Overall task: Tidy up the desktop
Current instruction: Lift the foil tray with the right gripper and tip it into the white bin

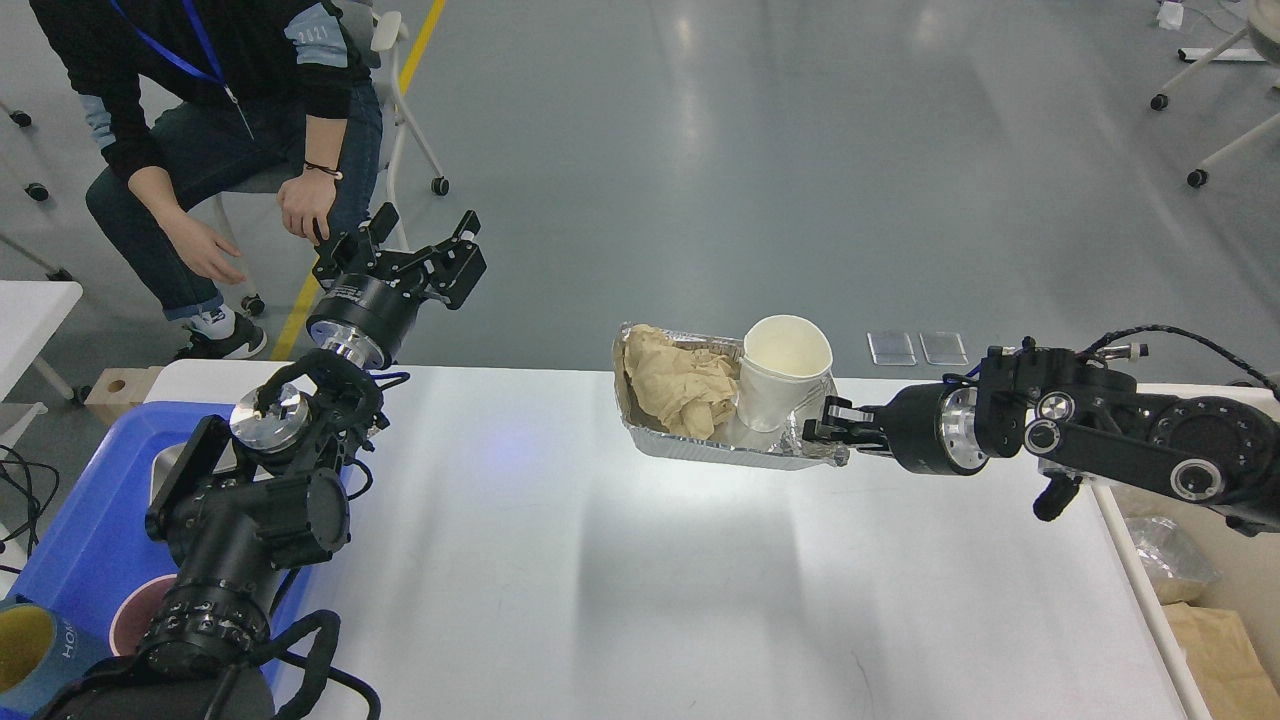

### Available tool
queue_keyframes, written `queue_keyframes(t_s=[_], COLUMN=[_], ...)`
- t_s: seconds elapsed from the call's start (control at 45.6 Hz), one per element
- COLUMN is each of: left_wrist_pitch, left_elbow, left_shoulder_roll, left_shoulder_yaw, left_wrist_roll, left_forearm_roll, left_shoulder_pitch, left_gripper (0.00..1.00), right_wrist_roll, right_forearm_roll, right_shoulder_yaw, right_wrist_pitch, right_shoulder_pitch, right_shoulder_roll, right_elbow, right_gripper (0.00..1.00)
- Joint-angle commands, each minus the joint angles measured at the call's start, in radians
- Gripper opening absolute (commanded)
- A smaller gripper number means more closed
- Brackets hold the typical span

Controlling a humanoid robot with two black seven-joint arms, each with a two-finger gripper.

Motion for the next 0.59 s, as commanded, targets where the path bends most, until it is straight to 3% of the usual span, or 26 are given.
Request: queue_keyframes(t_s=[0.0, 0.571], left_wrist_pitch=[-0.007, -0.021], left_elbow=[0.010, 0.017], left_shoulder_roll=[-0.010, 0.006], left_shoulder_yaw=[0.009, 0.012], left_wrist_roll=[0.002, -0.001], left_forearm_roll=[0.001, 0.008], left_shoulder_pitch=[0.018, 0.016], left_gripper=[0.97, 0.97], right_wrist_roll=[0.000, 0.000], right_forearm_roll=[0.002, 0.017], right_shoulder_yaw=[0.002, 0.054], right_wrist_pitch=[-0.001, -0.009], right_shoulder_pitch=[0.000, -0.009], right_shoulder_roll=[-0.012, -0.120], right_elbow=[0.001, 0.006], right_gripper=[0.00, 0.00])
